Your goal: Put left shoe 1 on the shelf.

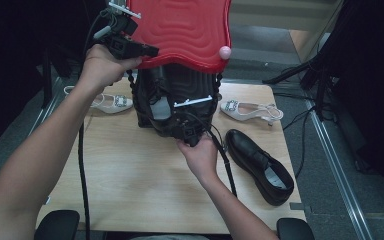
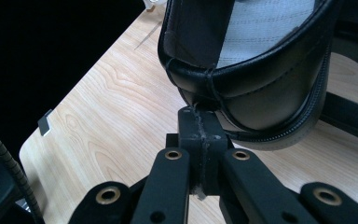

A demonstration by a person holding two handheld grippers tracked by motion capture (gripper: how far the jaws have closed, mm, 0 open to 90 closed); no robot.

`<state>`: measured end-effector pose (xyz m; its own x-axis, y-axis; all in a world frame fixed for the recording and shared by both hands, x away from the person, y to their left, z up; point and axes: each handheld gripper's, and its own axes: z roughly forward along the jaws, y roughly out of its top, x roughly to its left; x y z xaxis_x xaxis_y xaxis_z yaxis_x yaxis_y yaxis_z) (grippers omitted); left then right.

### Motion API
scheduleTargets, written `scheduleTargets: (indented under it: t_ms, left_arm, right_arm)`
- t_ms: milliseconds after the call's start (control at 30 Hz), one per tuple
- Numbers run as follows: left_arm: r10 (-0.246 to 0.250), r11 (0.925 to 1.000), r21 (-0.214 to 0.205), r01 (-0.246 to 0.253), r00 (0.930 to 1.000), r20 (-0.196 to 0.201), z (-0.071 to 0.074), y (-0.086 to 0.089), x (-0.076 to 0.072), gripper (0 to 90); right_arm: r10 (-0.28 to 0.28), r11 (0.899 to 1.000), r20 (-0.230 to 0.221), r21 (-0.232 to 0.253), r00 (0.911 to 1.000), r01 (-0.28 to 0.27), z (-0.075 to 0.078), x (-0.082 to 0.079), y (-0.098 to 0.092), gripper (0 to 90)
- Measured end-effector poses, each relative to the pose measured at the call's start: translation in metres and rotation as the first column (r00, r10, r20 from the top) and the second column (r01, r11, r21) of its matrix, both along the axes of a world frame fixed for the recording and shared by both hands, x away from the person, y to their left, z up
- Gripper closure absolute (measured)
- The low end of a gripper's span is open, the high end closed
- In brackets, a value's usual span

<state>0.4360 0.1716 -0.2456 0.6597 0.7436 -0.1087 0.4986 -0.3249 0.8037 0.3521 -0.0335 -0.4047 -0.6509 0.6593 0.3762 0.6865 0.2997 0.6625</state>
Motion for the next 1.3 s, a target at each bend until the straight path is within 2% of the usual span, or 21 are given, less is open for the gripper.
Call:
scheduleTargets:
  t_ms: [67,233,267,333,367,433,500,567,700,800,1033,1167,1300]
  left_arm:
    - [0.002,1.0,-0.001,-0.002,1.0,0.0,0.0,0.0,0.0,90.0]
    - [0.014,0.9999,-0.002,-0.014,0.9999,-0.005,0.0,0.001,0.001,90.0]
    - [0.005,1.0,-0.002,-0.005,1.0,-0.009,0.0,0.002,0.001,90.0]
    - [0.005,1.0,0.001,-0.005,1.0,-0.007,0.0,0.002,0.0,90.0]
    - [0.005,1.0,0.002,-0.005,1.0,-0.005,0.0,0.002,0.0,90.0]
    - [0.006,1.0,-0.003,-0.006,1.0,-0.004,0.0,0.002,0.001,90.0]
    - [0.006,1.0,-0.007,-0.006,1.0,-0.006,-0.001,0.002,0.001,90.0]
    - [0.004,1.0,-0.004,-0.004,1.0,-0.006,0.0,0.003,0.001,90.0]
    - [0.008,1.0,0.0,-0.008,1.0,-0.004,0.0,0.002,0.001,90.0]
    - [0.01,0.9999,-0.002,-0.01,0.9999,-0.003,-0.001,0.002,0.0,90.0]
    - [0.009,0.9998,-0.015,-0.009,0.9999,-0.006,-0.001,0.003,0.001,90.0]
    - [0.008,0.9999,-0.009,-0.008,1.0,-0.005,-0.001,0.003,0.0,90.0]
    - [0.01,0.9999,-0.011,-0.01,0.9999,-0.005,-0.001,0.003,0.001,90.0]
  right_arm:
    - [-0.001,1.0,-0.002,0.002,1.0,0.001,0.001,0.001,0.0,90.0]
    - [-0.001,1.0,0.028,0.005,0.9996,0.001,0.003,0.002,0.001,90.0]
    - [-0.018,1.0,0.04,0.024,0.999,0.018,0.007,0.003,-0.002,90.0]
    - [-0.065,0.998,0.073,0.017,0.9952,0.064,0.012,0.006,-0.006,90.0]
    - [-0.079,0.997,0.062,0.015,0.9949,0.079,0.012,0.01,-0.009,90.0]
    - [-0.079,0.996,0.019,0.047,0.9967,0.078,0.009,0.018,-0.014,90.0]
    - [-0.086,0.995,0.024,0.047,0.996,0.085,0.008,0.022,-0.014,90.0]
    - [-0.083,0.995,0.029,0.051,0.9962,0.081,0.008,0.024,-0.01,90.0]
    - [-0.069,0.997,0.055,0.02,0.9961,0.068,0.01,0.029,0.006,90.0]
    - [-0.064,0.998,0.063,0.016,0.996,0.063,0.011,0.034,0.018,90.0]
    - [-0.058,0.998,0.075,0.042,0.9955,0.055,0.01,0.042,0.039,90.0]
    - [-0.071,0.997,0.115,0.029,0.9908,0.068,0.011,0.045,0.051,90.0]
    - [-0.082,0.996,0.126,0.035,0.9887,0.078,0.012,0.052,0.059,90.0]
